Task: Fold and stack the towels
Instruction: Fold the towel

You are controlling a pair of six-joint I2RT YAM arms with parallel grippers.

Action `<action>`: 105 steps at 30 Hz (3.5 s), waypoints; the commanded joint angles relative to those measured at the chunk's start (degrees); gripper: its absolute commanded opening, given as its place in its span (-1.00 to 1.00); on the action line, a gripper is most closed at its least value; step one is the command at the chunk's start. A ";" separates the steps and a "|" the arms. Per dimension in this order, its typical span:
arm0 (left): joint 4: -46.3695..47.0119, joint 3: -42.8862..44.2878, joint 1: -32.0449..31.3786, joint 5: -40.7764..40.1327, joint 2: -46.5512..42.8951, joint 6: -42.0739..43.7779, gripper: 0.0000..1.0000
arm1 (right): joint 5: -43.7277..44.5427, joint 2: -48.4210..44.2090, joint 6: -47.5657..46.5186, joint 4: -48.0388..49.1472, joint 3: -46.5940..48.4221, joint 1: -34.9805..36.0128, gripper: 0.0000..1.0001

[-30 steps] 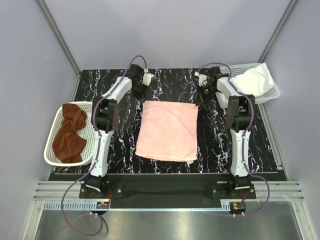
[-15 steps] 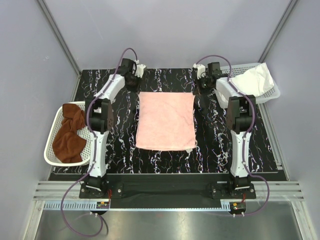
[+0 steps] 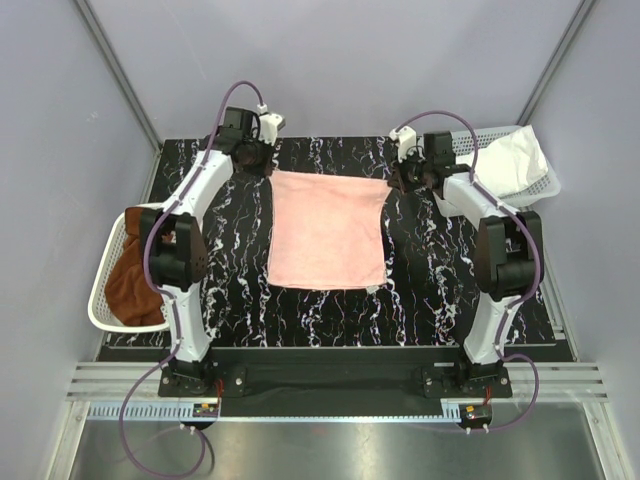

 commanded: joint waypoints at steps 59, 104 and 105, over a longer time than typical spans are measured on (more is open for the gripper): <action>-2.38 -50.75 -6.93 -3.14 -34.42 -14.57 -0.83 | 12.54 -29.16 28.08 -15.73 -32.18 13.22 -0.84; 10.36 -58.92 -7.28 -2.44 -29.76 -37.34 -0.13 | 18.86 -22.12 64.29 -8.45 -38.14 13.40 0.13; 10.36 -59.27 -7.37 -2.44 -29.67 -37.60 -0.12 | 18.77 -22.12 64.29 -8.45 -38.23 13.40 0.13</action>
